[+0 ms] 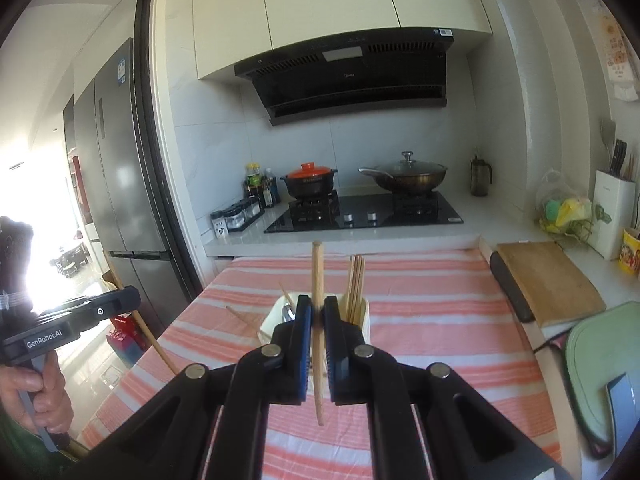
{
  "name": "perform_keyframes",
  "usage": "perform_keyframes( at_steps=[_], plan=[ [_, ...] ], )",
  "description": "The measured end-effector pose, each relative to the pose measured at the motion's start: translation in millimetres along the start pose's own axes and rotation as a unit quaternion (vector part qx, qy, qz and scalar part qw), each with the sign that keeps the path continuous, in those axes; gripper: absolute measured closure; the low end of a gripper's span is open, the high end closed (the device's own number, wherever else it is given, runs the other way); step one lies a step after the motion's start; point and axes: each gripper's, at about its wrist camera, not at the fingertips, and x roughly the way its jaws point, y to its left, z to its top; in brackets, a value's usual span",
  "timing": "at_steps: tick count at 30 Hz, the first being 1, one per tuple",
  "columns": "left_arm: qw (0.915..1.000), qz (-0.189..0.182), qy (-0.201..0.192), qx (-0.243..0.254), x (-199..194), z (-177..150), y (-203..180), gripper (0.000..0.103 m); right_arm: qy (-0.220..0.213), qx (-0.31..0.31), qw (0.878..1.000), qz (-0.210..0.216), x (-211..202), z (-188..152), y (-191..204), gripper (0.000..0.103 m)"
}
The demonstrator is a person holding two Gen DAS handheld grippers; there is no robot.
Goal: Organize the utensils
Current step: 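Carry both chopsticks over the cream holder and lower them inside, then open both tools to release the chopsticks into the holder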
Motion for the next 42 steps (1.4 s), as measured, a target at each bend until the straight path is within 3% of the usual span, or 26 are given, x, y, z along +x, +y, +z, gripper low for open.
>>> perform_keyframes(
  at_steps=[7, 13, 16, 23, 24, 25, 26, 27, 29, 30, 32, 34, 38, 42],
  plan=[
    [0.9989, 0.023, -0.04, 0.008, 27, 63, 6, 0.099, -0.027, -0.03, 0.999, -0.004, 39, 61, 7, 0.097],
    [0.9976, 0.05, -0.047, -0.004, 83, 76, 24, 0.099, -0.025, -0.037, 0.999, -0.013, 95, 74, -1, 0.097],
    [0.9976, 0.061, -0.021, -0.023, 122, 63, 39, 0.099, 0.006, -0.039, 0.999, -0.008, 134, 63, -7, 0.097],
    [0.9921, 0.084, 0.07, -0.062, 197, 13, 71, 0.098, 0.132, -0.026, 0.991, 0.013, 232, 12, -23, 0.095],
    [0.9911, 0.092, 0.075, -0.061, 200, 8, 73, 0.096, 0.143, -0.017, 0.989, 0.018, 240, 7, -26, 0.095],
    [0.991, 0.092, 0.077, -0.058, 200, 6, 73, 0.086, 0.151, -0.01, 0.988, 0.019, 245, 3, -27, 0.093],
    [0.9915, 0.092, 0.074, -0.054, 196, 4, 72, 0.071, 0.151, -0.005, 0.988, 0.02, 246, 1, -29, 0.085],
    [0.9919, 0.096, 0.068, -0.049, 189, 3, 70, 0.062, 0.146, 0.001, 0.989, 0.02, 243, 0, -31, 0.072],
    [0.9921, 0.111, 0.048, -0.031, 170, 3, 63, 0.031, 0.122, 0.013, 0.992, 0.02, 226, 3, -34, 0.05],
    [0.9922, 0.117, 0.037, -0.023, 158, 3, 59, 0.026, 0.11, 0.016, 0.994, 0.017, 215, 6, -35, 0.045],
    [0.9909, 0.132, 0.023, -0.007, 133, 1, 47, 0.008, 0.088, 0.014, 0.996, 0.008, 189, 11, -33, 0.045],
    [0.9874, 0.158, 0.009, 0.01, 107, -5, 33, 0.001, 0.07, 0.009, 0.998, -0.001, 161, 14, -28, 0.039],
    [0.9767, 0.211, -0.011, 0.04, 61, -27, -4, 0.001, 0.041, -0.018, 0.999, -0.021, 98, 3, -8, 0.018],
    [0.9825, 0.185, -0.014, 0.007, 19, -55, -24, 0.001, 0.029, -0.036, 0.997, -0.059, 47, -20, 12, 0.014]
  ],
)
